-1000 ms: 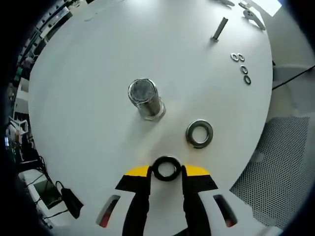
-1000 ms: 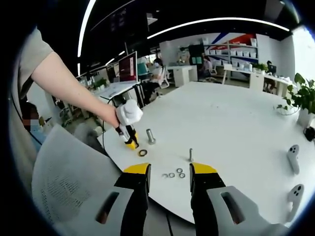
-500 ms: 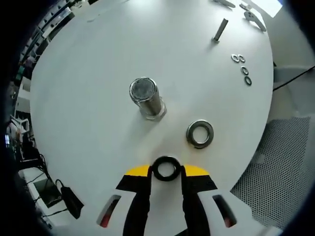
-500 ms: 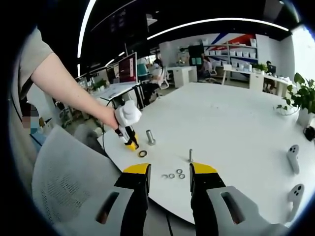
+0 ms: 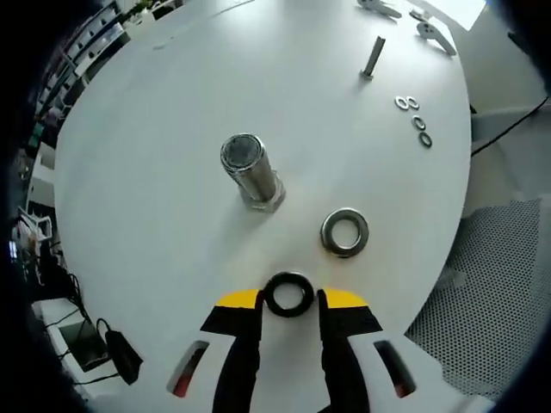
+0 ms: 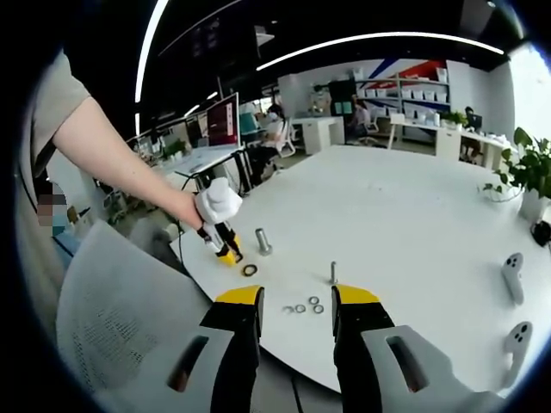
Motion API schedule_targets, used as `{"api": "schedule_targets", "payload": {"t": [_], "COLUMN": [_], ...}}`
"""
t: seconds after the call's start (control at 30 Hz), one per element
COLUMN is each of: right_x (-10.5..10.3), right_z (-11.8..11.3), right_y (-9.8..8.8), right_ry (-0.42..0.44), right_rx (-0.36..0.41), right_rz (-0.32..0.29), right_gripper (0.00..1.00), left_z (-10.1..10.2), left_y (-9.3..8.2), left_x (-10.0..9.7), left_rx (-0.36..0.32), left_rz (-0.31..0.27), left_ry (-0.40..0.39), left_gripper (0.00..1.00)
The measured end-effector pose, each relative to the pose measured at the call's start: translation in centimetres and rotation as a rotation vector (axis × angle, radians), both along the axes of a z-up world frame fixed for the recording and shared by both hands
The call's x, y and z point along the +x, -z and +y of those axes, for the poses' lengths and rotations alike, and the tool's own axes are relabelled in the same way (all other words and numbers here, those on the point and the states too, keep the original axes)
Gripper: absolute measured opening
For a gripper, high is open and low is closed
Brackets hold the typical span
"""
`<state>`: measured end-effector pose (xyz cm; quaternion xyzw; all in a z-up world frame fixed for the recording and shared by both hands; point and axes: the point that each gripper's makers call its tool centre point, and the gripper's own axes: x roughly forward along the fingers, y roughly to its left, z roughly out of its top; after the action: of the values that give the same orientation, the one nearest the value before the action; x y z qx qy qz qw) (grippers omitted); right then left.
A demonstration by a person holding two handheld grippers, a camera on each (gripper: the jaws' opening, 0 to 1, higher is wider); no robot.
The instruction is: Place the washer onto the threaded stud by aligning its center hole with the stud, sliding it down to the base, and recovering from edge contact or off-axis alignment until the washer reaches the visible bottom stop.
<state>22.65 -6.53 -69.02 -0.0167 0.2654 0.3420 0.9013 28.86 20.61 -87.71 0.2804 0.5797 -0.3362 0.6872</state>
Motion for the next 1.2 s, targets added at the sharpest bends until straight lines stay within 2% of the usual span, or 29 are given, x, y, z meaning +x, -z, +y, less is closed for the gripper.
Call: {"api": "schedule_targets", "payload": {"t": [0.1, 0.17, 0.37, 0.47, 0.63, 0.73, 0.83, 0.97, 1.1, 1.2], "right_x": [0.0, 0.0, 0.0, -0.1, 0.0, 0.0, 0.0, 0.0, 0.1, 0.1], "right_z": [0.0, 0.0, 0.0, 0.0, 0.0, 0.0, 0.0, -0.1, -0.1, -0.2], "right_y": [0.0, 0.0, -0.1, 0.0, 0.0, -0.2, -0.2, -0.2, -0.2, -0.2], "right_ry": [0.000, 0.000, 0.002, -0.002, 0.003, 0.004, 0.004, 0.009, 0.011, 0.012], "right_rx": [0.001, 0.000, 0.005, 0.004, 0.011, 0.013, 0.016, 0.017, 0.018, 0.019], "right_rz": [0.000, 0.000, -0.001, 0.002, 0.005, 0.001, 0.001, 0.002, 0.002, 0.000], "right_gripper": [0.33, 0.33, 0.33, 0.33, 0.32, 0.32, 0.32, 0.32, 0.32, 0.32], "left_z": [-0.1, -0.2, -0.2, -0.2, -0.3, -0.4, -0.8, -1.9, -2.1, -2.0], "left_y": [0.0, 0.0, 0.0, 0.0, 0.0, 0.0, 0.0, -0.2, -0.2, -0.3], "left_x": [0.0, -0.1, -0.2, -0.1, -0.1, 0.0, 0.1, 0.0, 0.1, 0.2], "left_rx": [0.010, 0.011, 0.017, 0.003, -0.014, -0.030, -0.028, -0.036, -0.019, -0.024], "left_rz": [0.001, -0.001, -0.008, -0.007, -0.032, -0.042, -0.064, -0.062, -0.066, -0.068], "left_ry": [-0.010, -0.053, -0.068, -0.092, -0.070, -0.103, -0.082, -0.080, -0.034, -0.036], "left_gripper": [0.24, 0.22, 0.21, 0.21, 0.20, 0.20, 0.20, 0.19, 0.19, 0.19]}}
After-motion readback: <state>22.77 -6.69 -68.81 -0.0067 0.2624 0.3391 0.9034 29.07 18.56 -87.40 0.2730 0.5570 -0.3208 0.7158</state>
